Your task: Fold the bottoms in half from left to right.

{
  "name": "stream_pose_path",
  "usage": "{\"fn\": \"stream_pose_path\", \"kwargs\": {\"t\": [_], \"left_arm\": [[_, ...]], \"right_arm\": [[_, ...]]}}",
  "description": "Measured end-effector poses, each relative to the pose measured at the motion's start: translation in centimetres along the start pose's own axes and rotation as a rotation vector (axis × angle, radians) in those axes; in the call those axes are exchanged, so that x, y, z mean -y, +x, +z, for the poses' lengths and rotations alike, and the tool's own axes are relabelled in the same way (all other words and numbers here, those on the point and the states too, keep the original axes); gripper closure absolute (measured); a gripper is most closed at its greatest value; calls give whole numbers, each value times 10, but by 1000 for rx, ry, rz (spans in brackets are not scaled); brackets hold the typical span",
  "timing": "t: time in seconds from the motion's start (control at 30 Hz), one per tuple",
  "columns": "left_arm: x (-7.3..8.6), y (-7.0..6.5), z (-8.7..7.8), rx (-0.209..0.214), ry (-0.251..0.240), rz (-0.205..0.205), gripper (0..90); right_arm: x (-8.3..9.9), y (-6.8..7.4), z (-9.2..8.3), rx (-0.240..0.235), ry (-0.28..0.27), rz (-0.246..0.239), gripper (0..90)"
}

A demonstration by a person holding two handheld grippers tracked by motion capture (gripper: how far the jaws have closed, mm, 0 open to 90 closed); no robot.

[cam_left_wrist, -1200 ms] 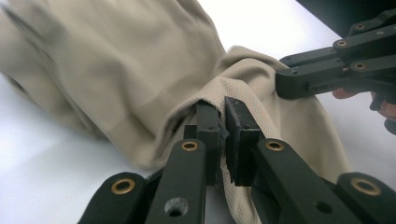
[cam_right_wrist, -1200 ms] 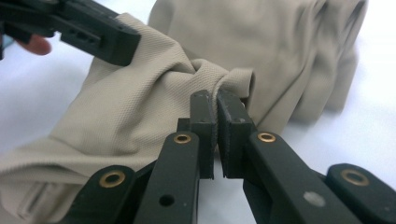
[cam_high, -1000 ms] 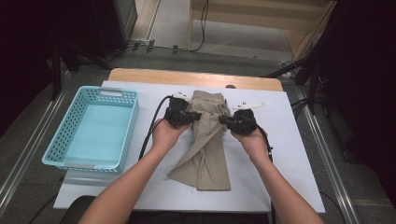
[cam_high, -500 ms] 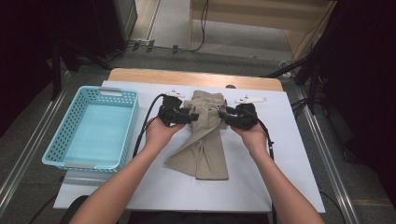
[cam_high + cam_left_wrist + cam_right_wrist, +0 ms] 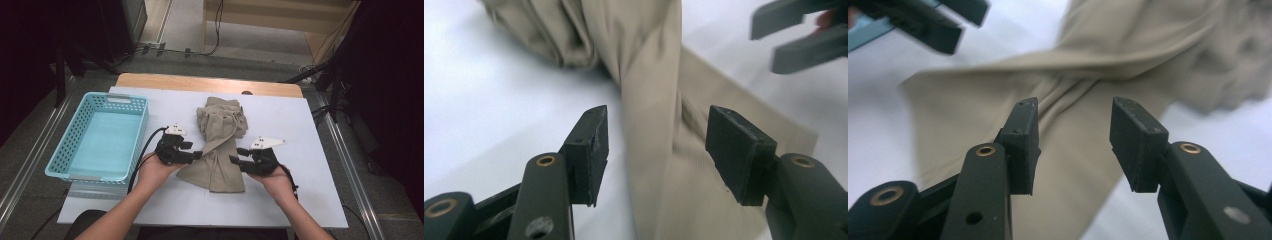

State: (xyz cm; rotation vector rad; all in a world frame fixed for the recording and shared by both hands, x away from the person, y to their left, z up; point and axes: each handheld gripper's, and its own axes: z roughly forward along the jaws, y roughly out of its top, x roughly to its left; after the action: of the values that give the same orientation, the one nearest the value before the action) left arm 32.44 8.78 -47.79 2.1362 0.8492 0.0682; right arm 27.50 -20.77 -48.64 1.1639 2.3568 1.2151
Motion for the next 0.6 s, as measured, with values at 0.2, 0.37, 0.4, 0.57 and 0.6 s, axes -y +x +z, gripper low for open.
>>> {"fn": "stream_pose_path", "kwargs": {"t": [0.2, 0.37, 0.4, 0.57, 0.6], "left_arm": [[18, -9, -4, -29, 33, -14, 441], [30, -11, -8, -77, 55, -54, 442], [31, -9, -9, -75, 50, -68, 464], [35, -5, -4, -52, 71, -135, 672], [34, -6, -1, -19, 89, -137, 802]], "right_arm": [[25, 29, 4, -57, 40, -35, 525], [35, 55, 10, -91, 49, -85, 485], [36, 60, 13, -105, 60, -88, 485], [43, 70, 26, -108, 98, -126, 538], [44, 72, 27, -77, 88, -150, 663]]}}
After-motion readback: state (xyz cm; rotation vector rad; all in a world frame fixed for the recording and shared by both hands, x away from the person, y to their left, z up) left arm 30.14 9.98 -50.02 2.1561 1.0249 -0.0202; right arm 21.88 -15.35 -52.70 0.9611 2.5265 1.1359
